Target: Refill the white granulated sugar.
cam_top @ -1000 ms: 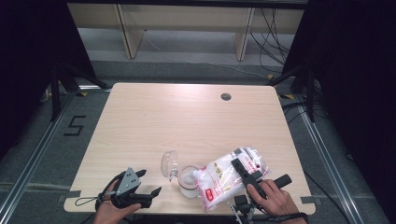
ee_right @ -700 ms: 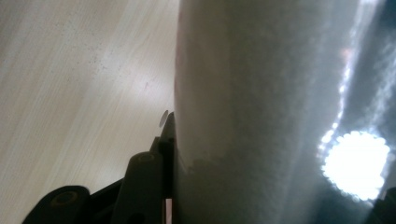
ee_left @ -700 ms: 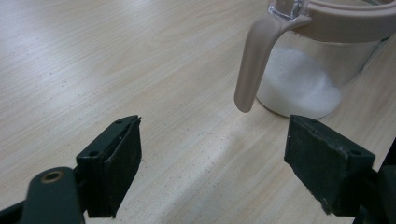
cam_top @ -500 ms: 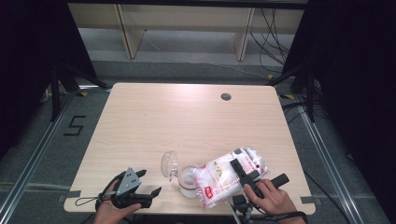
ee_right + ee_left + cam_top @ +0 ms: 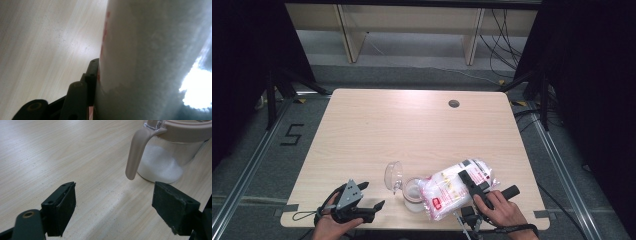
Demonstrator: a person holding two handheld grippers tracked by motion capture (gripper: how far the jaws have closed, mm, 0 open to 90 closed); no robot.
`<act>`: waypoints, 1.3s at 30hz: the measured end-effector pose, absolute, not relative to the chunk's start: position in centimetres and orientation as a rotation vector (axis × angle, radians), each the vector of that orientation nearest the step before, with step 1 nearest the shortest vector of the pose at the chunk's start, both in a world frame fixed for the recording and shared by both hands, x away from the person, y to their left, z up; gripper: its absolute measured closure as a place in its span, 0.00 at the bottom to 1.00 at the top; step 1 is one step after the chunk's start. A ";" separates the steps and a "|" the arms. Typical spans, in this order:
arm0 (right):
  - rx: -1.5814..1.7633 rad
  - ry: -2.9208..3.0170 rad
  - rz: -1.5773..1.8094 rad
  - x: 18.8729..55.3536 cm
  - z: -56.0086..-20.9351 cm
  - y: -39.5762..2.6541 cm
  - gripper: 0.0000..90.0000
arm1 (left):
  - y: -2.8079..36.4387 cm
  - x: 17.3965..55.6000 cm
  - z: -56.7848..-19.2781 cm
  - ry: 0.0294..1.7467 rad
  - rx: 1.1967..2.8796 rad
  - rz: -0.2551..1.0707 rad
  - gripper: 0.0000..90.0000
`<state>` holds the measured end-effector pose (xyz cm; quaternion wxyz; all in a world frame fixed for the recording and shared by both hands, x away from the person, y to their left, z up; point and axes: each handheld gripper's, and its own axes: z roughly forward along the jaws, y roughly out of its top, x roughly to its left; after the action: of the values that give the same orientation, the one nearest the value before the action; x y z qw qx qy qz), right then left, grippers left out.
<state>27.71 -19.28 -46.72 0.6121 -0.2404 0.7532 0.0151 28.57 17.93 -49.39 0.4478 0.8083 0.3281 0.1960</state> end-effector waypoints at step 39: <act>-0.129 1.928 0.692 28.1 -45.4 -21.9 0.72 | 17.9 28.4 -49.4 0.835 1.987 0.471 0.22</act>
<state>28.14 -21.93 -45.38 0.5181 -0.0537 0.8035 0.2882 28.44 17.86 -49.38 0.4509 0.8039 0.3377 0.1906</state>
